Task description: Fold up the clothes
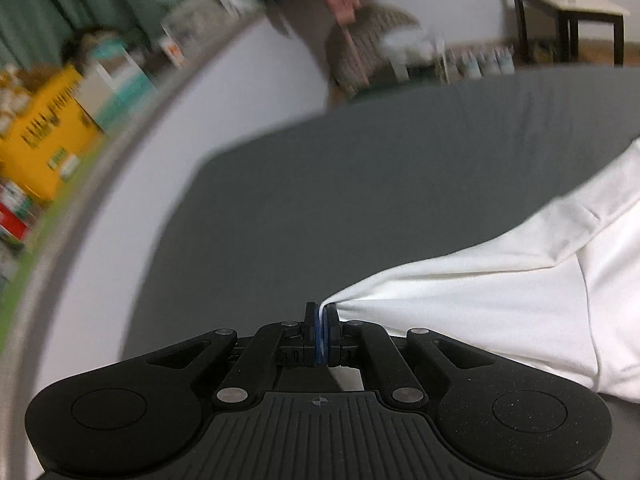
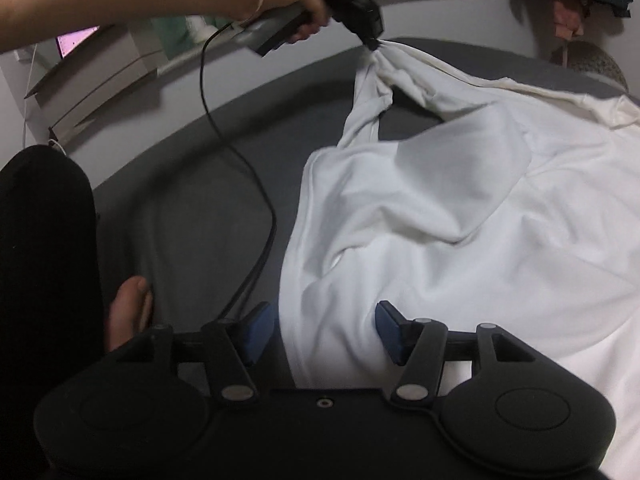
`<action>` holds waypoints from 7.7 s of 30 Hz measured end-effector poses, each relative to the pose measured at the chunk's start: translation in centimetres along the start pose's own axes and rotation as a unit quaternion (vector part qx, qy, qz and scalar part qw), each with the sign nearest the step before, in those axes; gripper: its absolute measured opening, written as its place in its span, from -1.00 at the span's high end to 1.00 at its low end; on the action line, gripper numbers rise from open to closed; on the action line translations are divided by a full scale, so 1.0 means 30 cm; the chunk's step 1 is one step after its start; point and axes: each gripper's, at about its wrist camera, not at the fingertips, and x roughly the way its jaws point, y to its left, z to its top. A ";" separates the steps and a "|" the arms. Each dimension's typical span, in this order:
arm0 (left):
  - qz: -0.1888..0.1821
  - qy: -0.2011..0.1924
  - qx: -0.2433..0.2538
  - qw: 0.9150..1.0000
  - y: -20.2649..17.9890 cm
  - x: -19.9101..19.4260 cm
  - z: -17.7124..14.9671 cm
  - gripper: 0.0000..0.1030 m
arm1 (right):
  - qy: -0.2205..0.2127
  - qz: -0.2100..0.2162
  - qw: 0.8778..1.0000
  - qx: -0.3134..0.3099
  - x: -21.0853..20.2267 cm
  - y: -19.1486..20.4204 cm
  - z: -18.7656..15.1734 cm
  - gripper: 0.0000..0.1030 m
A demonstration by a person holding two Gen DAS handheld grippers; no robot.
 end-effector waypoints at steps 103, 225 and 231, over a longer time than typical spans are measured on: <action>-0.164 -0.007 -0.160 0.973 0.120 -0.199 -0.502 -0.98 | 0.001 0.005 0.995 0.100 0.027 -0.084 0.029 -0.30; 0.102 -0.088 -0.165 0.977 0.503 0.146 -0.608 -0.88 | 0.019 -0.030 0.998 0.043 0.083 -0.016 0.026 -0.53; 0.083 -0.047 -0.109 0.989 0.500 0.246 -0.516 -0.45 | 0.023 -0.023 0.998 0.052 0.090 -0.023 0.034 -0.60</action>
